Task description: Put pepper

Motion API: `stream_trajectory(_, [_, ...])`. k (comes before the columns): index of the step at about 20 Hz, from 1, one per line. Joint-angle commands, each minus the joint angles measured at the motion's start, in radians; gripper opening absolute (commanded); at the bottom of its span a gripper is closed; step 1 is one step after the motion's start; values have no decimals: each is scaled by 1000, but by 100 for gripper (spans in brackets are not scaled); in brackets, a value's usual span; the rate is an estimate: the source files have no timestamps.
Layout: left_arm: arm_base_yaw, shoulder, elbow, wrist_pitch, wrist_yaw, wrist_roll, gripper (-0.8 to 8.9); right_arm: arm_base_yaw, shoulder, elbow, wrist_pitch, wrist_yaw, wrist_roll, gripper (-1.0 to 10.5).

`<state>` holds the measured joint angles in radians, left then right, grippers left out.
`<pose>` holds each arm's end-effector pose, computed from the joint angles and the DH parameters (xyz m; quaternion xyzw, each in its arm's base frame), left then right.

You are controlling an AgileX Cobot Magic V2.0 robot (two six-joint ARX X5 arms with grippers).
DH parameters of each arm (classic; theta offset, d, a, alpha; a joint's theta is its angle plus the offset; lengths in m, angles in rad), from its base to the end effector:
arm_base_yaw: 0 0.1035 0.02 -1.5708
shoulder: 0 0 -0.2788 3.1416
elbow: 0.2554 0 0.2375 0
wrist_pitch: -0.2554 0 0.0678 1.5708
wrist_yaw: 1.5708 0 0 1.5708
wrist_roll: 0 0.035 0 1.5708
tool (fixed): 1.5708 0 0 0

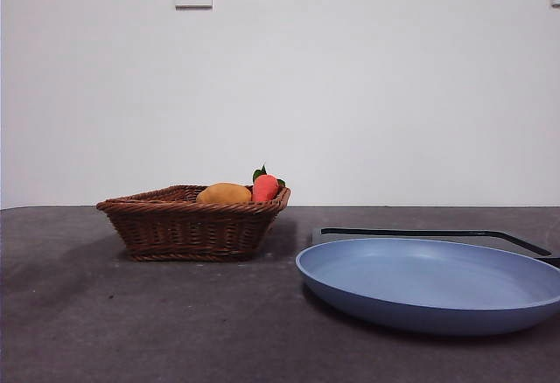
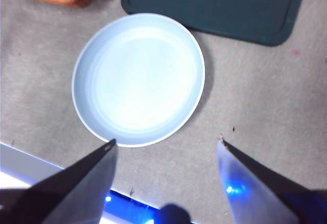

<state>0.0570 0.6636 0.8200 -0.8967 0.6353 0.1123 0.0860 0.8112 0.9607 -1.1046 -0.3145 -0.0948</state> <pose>0.0899 -0.0157 0.3056 -0.0724 0.3248 -0.2845 0.8991 0.1034 0.0198 0.3167 0.0111 0.4477 0.1981 0.8719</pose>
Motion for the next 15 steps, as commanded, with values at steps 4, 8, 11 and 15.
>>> stream_trajectory(4, [0,3,17,13,27,10,389,3,120,16,84,-2,23,350])
stream_trajectory(8, [0,3,17,13,27,10,390,3,283,16,169,-3,35,350])
stream_trajectory(11, [0,3,17,13,28,10,389,3,418,16,231,-2,35,350])
stream_trajectory(15, [0,3,17,13,27,10,390,10,583,16,304,-2,34,350])
